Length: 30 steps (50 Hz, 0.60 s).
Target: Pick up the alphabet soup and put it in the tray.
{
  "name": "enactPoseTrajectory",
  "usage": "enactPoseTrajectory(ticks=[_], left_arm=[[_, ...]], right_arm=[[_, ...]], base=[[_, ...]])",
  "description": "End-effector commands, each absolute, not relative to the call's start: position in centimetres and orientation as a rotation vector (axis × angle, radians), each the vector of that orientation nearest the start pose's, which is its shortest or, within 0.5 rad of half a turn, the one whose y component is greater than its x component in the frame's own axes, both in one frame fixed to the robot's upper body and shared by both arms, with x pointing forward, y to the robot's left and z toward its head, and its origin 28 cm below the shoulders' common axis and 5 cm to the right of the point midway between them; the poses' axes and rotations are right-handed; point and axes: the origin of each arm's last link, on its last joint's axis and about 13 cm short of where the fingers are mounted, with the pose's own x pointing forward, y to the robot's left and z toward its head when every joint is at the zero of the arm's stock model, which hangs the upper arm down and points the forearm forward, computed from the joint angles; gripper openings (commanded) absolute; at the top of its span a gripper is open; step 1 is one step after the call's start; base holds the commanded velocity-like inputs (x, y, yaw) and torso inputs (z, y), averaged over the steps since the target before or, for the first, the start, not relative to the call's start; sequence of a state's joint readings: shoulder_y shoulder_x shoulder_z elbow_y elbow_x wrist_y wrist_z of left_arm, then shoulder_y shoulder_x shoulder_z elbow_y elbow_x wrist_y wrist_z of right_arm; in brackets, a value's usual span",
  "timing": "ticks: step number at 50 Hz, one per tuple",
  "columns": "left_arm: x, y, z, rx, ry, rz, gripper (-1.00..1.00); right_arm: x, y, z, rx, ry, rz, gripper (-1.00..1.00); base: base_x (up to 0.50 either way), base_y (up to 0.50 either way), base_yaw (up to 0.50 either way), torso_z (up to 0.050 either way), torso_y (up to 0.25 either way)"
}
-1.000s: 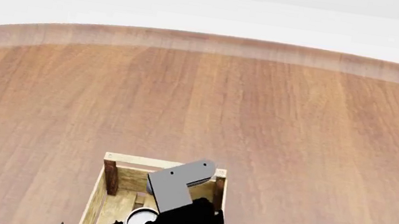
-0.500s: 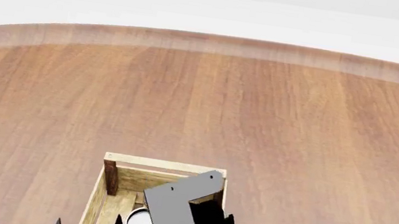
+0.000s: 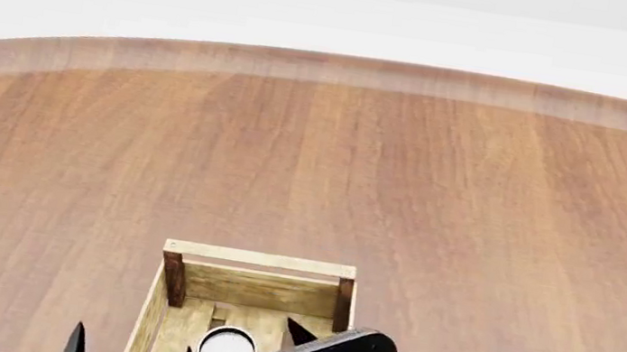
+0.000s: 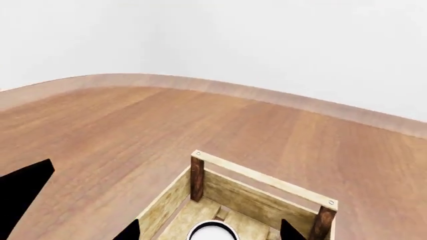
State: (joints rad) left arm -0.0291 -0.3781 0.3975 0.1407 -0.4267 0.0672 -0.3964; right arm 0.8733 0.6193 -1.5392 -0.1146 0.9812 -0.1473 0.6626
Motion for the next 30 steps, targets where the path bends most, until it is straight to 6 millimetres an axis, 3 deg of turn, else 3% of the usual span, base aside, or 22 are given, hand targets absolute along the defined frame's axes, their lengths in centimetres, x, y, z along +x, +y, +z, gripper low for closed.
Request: enactPoseTrajectory(ticks=[1, 15, 30], left_arm=[[20.0, 20.6, 4.1, -0.103, -0.054, -0.036, 1.0], [19.5, 20.7, 4.9, -0.105, -0.086, -0.052, 1.0], [18.7, 20.5, 5.7, -0.103, -0.114, -0.095, 1.0]], right_arm=[[20.7, -6.6, 8.4, -0.047, 0.013, 0.467, 1.0], [18.3, -7.8, 8.1, -0.03, -0.057, 0.418, 1.0], [15.7, -9.0, 9.2, -0.025, -0.13, 0.34, 1.0]], base=[[0.0, 0.0, 0.0, 0.0, 0.0], [0.0, 0.0, 0.0, 0.0, 0.0], [0.0, 0.0, 0.0, 0.0, 0.0]])
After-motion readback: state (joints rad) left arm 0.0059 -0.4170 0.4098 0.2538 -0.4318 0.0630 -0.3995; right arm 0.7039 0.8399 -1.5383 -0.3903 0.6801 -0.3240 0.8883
